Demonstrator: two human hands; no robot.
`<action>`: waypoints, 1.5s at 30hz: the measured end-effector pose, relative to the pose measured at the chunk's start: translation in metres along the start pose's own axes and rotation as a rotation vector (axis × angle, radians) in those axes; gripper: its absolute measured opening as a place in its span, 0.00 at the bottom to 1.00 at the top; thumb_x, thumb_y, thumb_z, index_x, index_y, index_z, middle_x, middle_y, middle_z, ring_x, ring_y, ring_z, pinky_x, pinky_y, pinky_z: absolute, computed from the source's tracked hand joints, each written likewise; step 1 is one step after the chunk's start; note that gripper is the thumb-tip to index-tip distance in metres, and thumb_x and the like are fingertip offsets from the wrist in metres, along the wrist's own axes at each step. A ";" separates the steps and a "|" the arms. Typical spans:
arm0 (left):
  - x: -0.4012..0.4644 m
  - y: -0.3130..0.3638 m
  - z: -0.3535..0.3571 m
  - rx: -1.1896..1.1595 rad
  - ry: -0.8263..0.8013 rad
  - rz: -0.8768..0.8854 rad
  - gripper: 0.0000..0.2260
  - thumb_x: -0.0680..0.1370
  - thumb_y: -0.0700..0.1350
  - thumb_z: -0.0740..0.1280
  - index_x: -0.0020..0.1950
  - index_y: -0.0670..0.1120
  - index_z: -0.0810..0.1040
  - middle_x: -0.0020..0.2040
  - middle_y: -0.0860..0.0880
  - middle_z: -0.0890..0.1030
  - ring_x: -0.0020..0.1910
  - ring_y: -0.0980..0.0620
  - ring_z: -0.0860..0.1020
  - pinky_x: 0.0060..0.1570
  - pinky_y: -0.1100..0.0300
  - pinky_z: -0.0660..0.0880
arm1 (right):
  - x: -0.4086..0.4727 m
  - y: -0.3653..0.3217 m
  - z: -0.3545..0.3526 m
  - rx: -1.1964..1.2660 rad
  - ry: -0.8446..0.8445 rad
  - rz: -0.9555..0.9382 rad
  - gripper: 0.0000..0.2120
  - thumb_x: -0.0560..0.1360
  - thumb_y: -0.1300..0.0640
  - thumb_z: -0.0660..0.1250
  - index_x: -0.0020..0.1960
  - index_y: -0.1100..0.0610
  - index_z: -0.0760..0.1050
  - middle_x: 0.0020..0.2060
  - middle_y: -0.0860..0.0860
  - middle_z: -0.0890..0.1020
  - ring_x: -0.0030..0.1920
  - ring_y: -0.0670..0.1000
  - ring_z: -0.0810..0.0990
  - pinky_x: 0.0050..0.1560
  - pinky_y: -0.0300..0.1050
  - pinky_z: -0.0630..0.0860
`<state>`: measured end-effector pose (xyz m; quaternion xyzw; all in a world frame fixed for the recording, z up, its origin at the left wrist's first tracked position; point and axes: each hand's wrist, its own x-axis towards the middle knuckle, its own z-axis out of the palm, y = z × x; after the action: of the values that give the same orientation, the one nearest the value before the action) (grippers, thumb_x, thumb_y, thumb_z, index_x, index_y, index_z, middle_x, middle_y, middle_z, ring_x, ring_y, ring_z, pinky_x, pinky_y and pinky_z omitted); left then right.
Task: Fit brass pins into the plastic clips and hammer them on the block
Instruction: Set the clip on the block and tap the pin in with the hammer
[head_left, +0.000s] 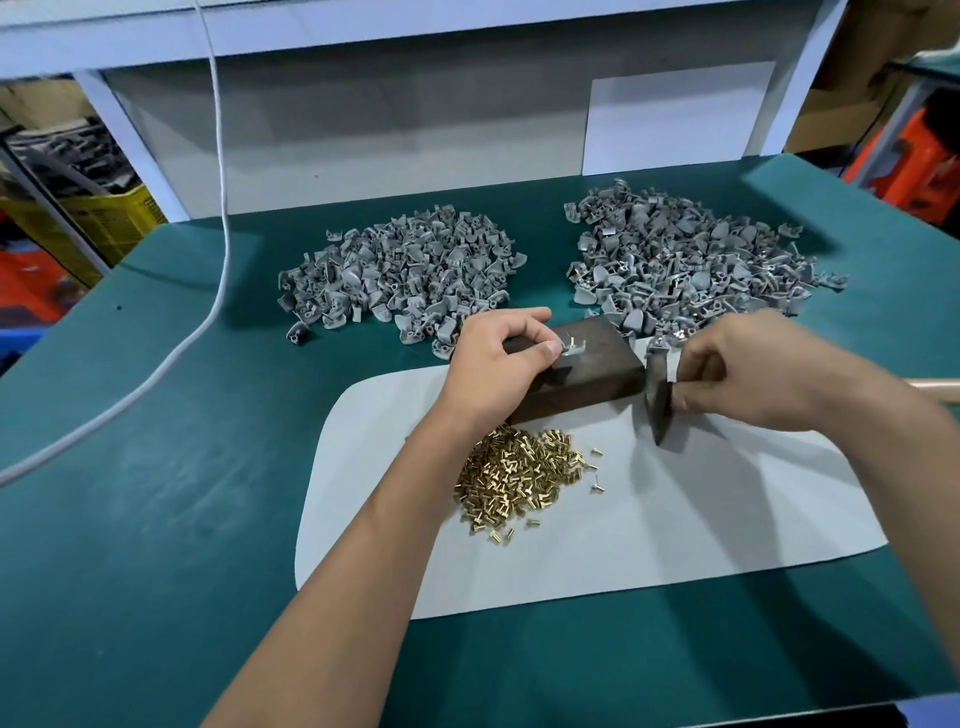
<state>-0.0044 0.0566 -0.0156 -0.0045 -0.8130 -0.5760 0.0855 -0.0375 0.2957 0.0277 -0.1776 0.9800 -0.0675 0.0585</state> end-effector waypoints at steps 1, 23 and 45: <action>0.000 0.000 0.000 -0.007 -0.004 -0.002 0.08 0.77 0.37 0.72 0.40 0.47 0.84 0.64 0.48 0.82 0.61 0.57 0.79 0.62 0.63 0.69 | 0.001 -0.003 -0.003 0.004 0.021 -0.025 0.04 0.70 0.51 0.79 0.39 0.49 0.84 0.34 0.44 0.84 0.40 0.49 0.82 0.45 0.48 0.80; 0.003 -0.003 -0.003 0.022 0.009 0.151 0.12 0.81 0.38 0.69 0.38 0.46 0.84 0.56 0.43 0.85 0.60 0.51 0.80 0.66 0.50 0.73 | 0.025 -0.058 0.019 0.164 0.381 -0.619 0.11 0.79 0.52 0.70 0.41 0.56 0.77 0.36 0.47 0.74 0.39 0.50 0.71 0.42 0.46 0.64; 0.007 -0.016 -0.009 0.114 0.058 0.204 0.02 0.75 0.41 0.76 0.44 0.48 0.87 0.42 0.54 0.86 0.45 0.54 0.83 0.52 0.55 0.79 | 0.005 0.013 0.003 0.001 -0.119 -0.139 0.09 0.78 0.57 0.71 0.41 0.50 0.74 0.37 0.44 0.80 0.38 0.44 0.77 0.36 0.36 0.69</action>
<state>-0.0114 0.0421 -0.0268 -0.0655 -0.8370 -0.5169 0.1673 -0.0458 0.3057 0.0226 -0.2490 0.9601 -0.0613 0.1117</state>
